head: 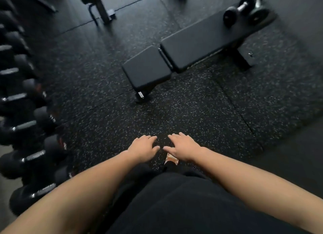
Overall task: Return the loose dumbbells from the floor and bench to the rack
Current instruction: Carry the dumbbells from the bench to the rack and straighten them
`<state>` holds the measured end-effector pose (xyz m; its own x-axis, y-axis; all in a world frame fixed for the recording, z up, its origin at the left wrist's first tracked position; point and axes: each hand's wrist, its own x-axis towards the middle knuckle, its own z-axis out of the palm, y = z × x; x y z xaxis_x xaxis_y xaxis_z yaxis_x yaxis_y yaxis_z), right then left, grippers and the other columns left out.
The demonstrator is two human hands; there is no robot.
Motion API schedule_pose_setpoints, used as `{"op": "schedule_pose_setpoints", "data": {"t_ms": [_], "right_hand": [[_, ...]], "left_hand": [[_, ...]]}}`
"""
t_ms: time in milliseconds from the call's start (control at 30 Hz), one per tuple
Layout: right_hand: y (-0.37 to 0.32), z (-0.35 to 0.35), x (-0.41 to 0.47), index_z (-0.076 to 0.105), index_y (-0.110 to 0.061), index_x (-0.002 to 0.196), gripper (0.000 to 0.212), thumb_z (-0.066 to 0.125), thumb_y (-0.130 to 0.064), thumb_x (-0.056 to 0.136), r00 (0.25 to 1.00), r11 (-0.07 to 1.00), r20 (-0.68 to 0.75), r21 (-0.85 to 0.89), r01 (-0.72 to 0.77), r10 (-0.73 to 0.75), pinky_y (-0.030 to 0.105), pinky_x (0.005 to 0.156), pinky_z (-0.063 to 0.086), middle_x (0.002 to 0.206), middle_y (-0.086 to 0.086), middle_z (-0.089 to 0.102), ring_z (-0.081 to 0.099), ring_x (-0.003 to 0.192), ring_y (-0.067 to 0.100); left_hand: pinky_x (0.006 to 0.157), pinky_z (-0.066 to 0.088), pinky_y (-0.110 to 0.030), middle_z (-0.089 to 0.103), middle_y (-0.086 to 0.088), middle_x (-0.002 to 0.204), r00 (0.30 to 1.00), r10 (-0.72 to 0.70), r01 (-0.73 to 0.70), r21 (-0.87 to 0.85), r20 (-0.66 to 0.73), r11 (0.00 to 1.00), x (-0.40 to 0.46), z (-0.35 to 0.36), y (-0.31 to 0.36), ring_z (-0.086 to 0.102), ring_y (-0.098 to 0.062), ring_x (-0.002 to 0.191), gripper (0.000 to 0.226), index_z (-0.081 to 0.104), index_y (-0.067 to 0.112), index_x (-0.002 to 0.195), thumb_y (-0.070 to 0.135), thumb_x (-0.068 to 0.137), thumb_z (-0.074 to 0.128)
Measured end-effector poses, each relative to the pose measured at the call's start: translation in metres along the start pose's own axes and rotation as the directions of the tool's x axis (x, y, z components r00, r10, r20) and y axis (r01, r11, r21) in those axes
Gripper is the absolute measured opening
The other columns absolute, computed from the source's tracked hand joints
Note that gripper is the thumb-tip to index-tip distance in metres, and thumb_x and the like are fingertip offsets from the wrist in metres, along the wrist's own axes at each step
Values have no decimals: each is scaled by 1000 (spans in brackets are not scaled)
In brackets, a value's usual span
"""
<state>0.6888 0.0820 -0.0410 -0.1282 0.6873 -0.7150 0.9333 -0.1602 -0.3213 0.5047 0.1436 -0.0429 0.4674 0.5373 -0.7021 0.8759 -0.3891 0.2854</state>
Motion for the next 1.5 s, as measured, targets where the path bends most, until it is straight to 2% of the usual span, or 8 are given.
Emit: {"op": "schedule_pose_setpoints", "data": {"t_ms": [200, 300, 633, 867, 1000, 1200, 1367, 1500], "right_hand": [[59, -43, 5, 28, -16, 154, 76, 36, -64, 95, 985, 968, -49, 201, -152, 165, 47, 118, 24, 159, 3, 34, 25, 147, 29], [78, -69, 16, 30, -16, 154, 74, 39, -61, 96, 972, 942, -65, 271, -200, 225, 46, 117, 27, 158, 3, 37, 28, 146, 30], [125, -161, 73, 32, -15, 153, 72, 39, -60, 97, 930, 880, -43, 340, -331, 366, 44, 117, 26, 157, 2, 38, 27, 147, 29], [165, -219, 98, 31, -15, 153, 72, 40, -59, 97, 894, 821, -53, 423, -383, 444, 45, 118, 25, 157, 1, 37, 26, 147, 28], [197, -243, 111, 39, -15, 148, 69, 42, -60, 95, 884, 802, -80, 465, -375, 460, 44, 113, 31, 149, 3, 46, 35, 140, 29], [269, -285, 134, 36, -17, 150, 75, 37, -64, 92, 891, 807, -86, 470, -358, 445, 46, 116, 29, 154, 3, 41, 33, 142, 27], [349, -330, 145, 50, -19, 134, 61, 39, -62, 93, 909, 839, -97, 434, -328, 405, 47, 109, 35, 138, -1, 52, 41, 132, 28], [400, -367, 148, 35, -19, 150, 74, 35, -65, 92, 921, 847, -78, 427, -316, 382, 50, 118, 23, 157, 0, 36, 26, 146, 29]], "left_hand": [[109, 37, -42, 50, -7, 145, 995, 90, -90, 6, 45, 996, 61, -53, 55, 47, -30, 132, 62, 39, 17, 148, 48, 94, 47], [108, 38, -43, 51, -6, 145, 989, 129, -131, 30, 69, 991, 96, -79, 71, 48, -28, 132, 62, 41, 20, 146, 50, 92, 47], [110, 36, -44, 50, -2, 146, 956, 241, -259, 95, 167, 961, 215, -179, 89, 45, -25, 133, 61, 41, 19, 146, 49, 93, 43], [112, 35, -42, 46, -5, 149, 949, 249, -279, 152, 192, 948, 286, -243, 109, 42, -26, 137, 61, 36, 17, 148, 47, 96, 44], [113, 32, -40, 43, -6, 152, 947, 257, -288, 156, 191, 945, 321, -266, 135, 39, -25, 139, 62, 33, 18, 150, 47, 97, 43], [114, 31, -42, 43, -6, 152, 948, 263, -292, 156, 182, 944, 382, -295, 192, 39, -26, 139, 62, 34, 18, 150, 47, 96, 43], [113, 32, -45, 46, -6, 149, 966, 204, -229, 166, 160, 959, 425, -322, 249, 41, -26, 137, 59, 37, 18, 148, 46, 96, 44], [112, 33, -45, 49, -6, 146, 975, 165, -188, 167, 146, 968, 453, -344, 284, 43, -27, 135, 56, 40, 16, 145, 43, 96, 45]]}}
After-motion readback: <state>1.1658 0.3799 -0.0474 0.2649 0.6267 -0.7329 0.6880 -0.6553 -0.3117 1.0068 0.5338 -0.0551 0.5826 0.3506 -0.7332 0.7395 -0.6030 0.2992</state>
